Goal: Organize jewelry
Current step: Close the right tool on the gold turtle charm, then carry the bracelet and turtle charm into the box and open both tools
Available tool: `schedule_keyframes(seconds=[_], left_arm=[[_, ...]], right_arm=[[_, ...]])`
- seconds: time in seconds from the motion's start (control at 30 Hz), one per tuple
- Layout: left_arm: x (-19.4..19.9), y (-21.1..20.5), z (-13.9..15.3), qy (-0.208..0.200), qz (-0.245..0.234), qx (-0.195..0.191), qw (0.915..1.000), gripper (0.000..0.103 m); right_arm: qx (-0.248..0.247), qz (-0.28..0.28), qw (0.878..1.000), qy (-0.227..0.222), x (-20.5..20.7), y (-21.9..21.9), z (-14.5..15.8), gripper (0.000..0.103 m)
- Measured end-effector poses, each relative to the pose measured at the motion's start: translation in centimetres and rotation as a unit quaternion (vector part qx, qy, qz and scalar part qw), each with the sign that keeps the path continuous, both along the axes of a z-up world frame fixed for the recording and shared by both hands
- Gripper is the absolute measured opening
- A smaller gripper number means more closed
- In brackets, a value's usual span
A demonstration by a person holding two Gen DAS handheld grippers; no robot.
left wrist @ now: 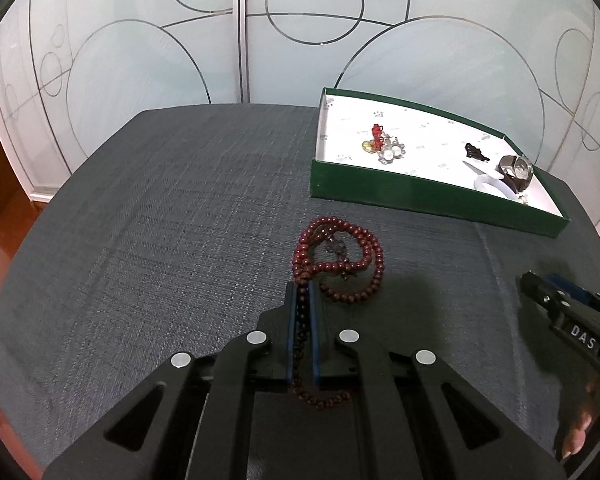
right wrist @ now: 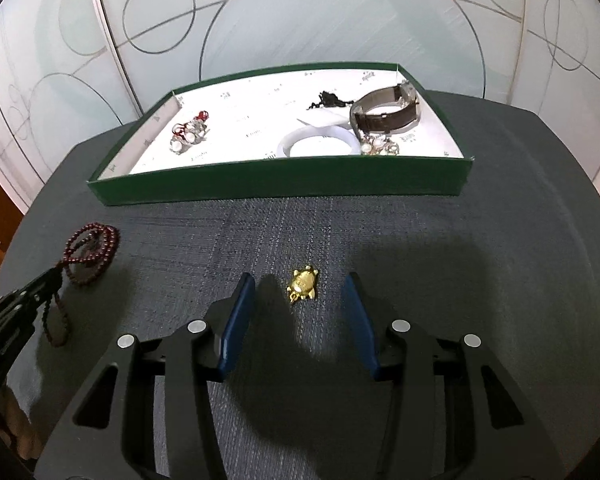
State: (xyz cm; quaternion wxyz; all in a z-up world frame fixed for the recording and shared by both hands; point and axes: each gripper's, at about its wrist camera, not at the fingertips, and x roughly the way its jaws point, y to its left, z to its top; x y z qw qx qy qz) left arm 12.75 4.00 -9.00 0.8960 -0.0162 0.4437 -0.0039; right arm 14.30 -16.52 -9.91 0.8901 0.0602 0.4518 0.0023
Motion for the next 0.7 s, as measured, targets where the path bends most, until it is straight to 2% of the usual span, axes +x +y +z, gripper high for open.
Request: schedule_keyframes(seconds=[0.27, 0.7], left_arm=[[0.2, 0.0, -0.6, 0.006, 0.004, -0.007, 0.9999, 0.005], [-0.2, -0.1, -0.8, 0.006, 0.003, -0.008, 0.9999, 0.005]], right_arm=[[-0.027, -0.006, 1.000, 0.005, 0.0, -0.5, -0.1, 0.015], [-0.019, -0.020, 1.000, 0.001, -2.9, -2.9, 0.3, 0.015]])
